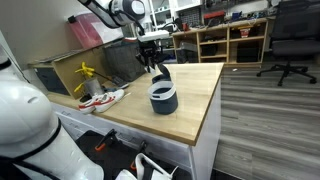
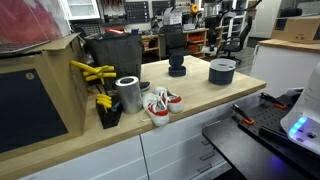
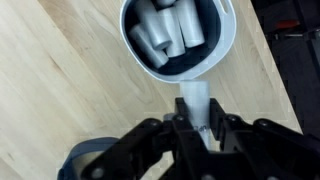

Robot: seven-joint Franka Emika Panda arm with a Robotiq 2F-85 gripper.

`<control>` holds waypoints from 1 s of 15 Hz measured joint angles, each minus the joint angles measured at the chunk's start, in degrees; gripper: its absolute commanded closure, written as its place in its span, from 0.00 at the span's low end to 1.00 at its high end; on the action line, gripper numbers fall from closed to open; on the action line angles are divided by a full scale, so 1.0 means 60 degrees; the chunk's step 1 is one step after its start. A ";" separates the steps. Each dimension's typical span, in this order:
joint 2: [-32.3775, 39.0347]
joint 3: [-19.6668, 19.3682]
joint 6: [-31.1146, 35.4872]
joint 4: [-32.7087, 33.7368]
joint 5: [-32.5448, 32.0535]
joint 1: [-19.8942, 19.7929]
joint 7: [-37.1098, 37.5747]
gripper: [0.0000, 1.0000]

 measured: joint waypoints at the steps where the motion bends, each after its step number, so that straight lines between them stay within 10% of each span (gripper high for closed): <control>1: 0.0000 0.0093 -0.0010 0.0000 0.0125 0.0078 0.0003 0.93; 15: 0.0510 0.1084 0.0245 -0.0491 0.0230 0.1064 0.0943 0.93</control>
